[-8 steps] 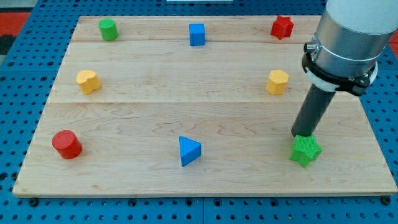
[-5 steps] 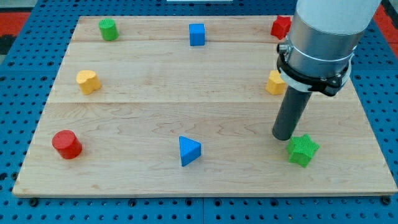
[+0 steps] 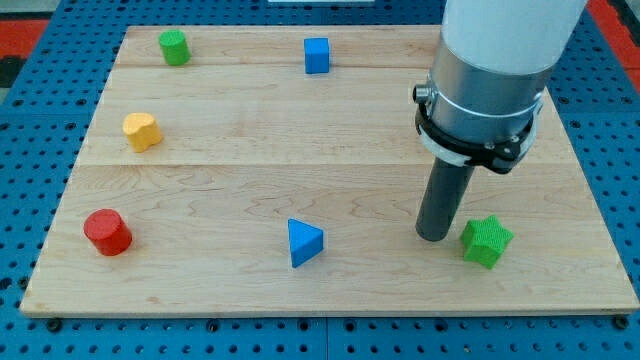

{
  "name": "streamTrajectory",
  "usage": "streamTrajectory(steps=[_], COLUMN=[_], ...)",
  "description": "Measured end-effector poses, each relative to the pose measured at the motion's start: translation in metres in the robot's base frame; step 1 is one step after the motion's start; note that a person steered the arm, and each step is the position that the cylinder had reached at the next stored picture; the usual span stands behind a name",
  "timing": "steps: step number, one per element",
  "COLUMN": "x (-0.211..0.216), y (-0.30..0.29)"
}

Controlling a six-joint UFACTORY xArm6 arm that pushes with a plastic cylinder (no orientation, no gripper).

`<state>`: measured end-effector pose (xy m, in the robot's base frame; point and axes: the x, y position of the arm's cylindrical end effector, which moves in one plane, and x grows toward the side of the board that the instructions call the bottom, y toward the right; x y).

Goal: Move the green star diagonally bottom right to the yellow hexagon

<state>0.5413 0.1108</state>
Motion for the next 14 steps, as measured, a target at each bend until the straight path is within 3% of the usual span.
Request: streamTrajectory(steps=[13,14], x=[0.014,-0.005], y=[0.054,0.041])
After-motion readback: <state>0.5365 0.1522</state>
